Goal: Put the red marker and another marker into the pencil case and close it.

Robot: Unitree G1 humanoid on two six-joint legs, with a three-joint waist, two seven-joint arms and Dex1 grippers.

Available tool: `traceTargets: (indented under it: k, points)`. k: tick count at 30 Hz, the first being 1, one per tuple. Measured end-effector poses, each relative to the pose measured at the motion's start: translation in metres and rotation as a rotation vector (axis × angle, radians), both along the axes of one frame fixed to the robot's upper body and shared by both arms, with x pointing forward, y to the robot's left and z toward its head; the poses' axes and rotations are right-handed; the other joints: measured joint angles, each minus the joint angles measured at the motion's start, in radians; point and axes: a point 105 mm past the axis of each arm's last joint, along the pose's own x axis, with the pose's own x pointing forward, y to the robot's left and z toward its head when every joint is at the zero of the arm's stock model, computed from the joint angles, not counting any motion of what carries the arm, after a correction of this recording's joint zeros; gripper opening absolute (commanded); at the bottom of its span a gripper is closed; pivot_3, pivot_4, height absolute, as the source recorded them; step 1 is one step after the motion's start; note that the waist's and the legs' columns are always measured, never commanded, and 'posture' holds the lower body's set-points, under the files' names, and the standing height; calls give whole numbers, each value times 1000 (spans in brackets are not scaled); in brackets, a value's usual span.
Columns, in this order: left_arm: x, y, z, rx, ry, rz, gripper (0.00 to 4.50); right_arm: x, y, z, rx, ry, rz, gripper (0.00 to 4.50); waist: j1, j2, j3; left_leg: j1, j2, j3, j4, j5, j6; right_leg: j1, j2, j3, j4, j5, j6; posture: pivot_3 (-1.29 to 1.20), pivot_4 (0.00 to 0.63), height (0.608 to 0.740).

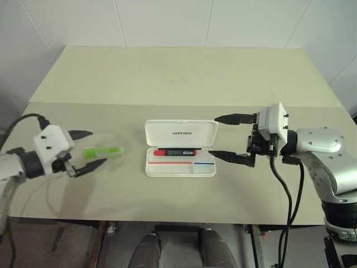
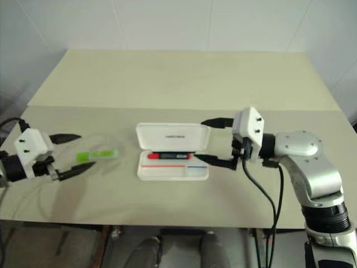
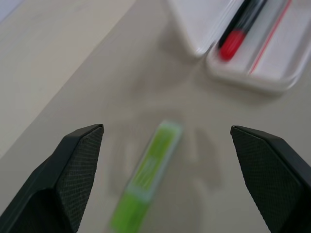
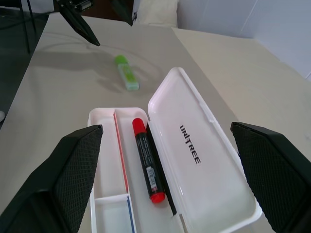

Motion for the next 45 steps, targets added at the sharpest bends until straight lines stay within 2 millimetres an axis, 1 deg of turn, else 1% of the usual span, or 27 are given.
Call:
traceTargets:
  k: [2, 4, 6, 8, 13, 15, 17, 21, 26, 34, 42, 43, 44, 45]
  points:
    - [3, 13, -1, 60, 14, -4, 4500, 2, 2, 0, 5, 2, 1, 4473, 0, 0, 0, 0, 0, 0, -1, 0, 0, 0, 0, 0, -1, 0, 0, 0, 150, 740]
    - [5, 21, -4, 104, 36, -29, 4500, 2, 5, -2, 1, 7, 9, 4473, 0, 0, 0, 0, 0, 0, -2, 0, 0, 0, 0, 0, -1, 0, 0, 0, 150, 740]
    - [7, 23, -7, 105, 58, -58, 4500, 2, 6, -3, 1, 10, 13, 4473, 1, 0, 0, 0, 0, 0, -3, 0, 0, -1, 0, 0, -1, 0, 0, 0, 150, 740]
    - [14, 24, -11, 106, 98, -94, 4500, 3, 7, -2, 6, 4, 11, 4473, 3, 0, 0, -1, 1, -1, -3, 0, 0, -1, 0, -2, -1, 0, 0, 0, 150, 740]
    - [36, 27, -4, 148, 125, -139, 4500, 3, 8, -1, 24, -3, -2, 4473, 1, 0, 0, -1, 0, -1, -2, 0, 0, -1, 0, -1, 0, 0, 0, 0, 150, 740]
    - [43, 27, -5, 166, 133, -150, 4500, 3, 8, -1, 28, -2, -11, 4473, -2, 0, 0, -1, 0, -1, -2, 0, 0, -1, 0, -1, 1, 0, 0, 0, 150, 740]
    - [51, 27, -11, 182, 157, -161, 4500, 2, 8, -3, 31, 0, -17, 4473, -4, 0, 0, -1, 1, -1, -2, 0, 0, -2, 1, -1, 1, 0, 0, 0, 150, 740]
    - [61, 24, -23, 178, 216, -181, 4500, -1, 10, -1, 36, -11, -19, 4473, -6, 0, 0, -1, 1, -1, -1, 0, 0, -2, 1, -1, 2, 0, 0, 0, 150, 740]
    - [70, 16, -28, 189, 252, -215, 4500, -1, 9, -2, 47, -9, -34, 4473, -3, 0, 0, -1, 1, -1, 0, 0, 0, -2, 1, -1, 4, 0, 0, 0, 150, 740]
    - [76, 11, -50, 204, 317, -214, 4500, -2, 9, 0, 56, -21, -46, 4473, -5, 0, 0, -1, 1, -1, 1, 0, 0, -2, 1, -1, 5, 0, 0, 0, 150, 740]
    - [78, 15, -52, 214, 299, -193, 4500, -1, 9, 1, 65, -24, -60, 4473, -5, 0, 0, 1, 1, -1, 1, 2, 1, -2, 1, -1, 10, 0, 0, 0, 150, 740]
    - [78, 15, -52, 214, 299, -191, 4093, -1, 9, 1, 67, -24, -60, 4500, -5, 0, 0, 2, 1, -1, 1, 2, 1, -2, 2, -1, 11, 0, 0, 0, 150, 740]
    - [77, 15, -53, 214, 302, -194, 3903, -1, 9, 1, 68, -24, -60, 4500, -6, 0, 0, 2, 1, -1, 1, 2, 1, -2, 2, -1, 12, 0, 0, 0, 150, 740]
    - [76, 14, -54, 217, 303, -200, 3597, -1, 9, 1, 69, -23, -59, 4500, -5, 0, 0, 2, 0, -1, 1, 3, 1, -2, 2, -1, 13, 0, 0, 0, 150, 740]
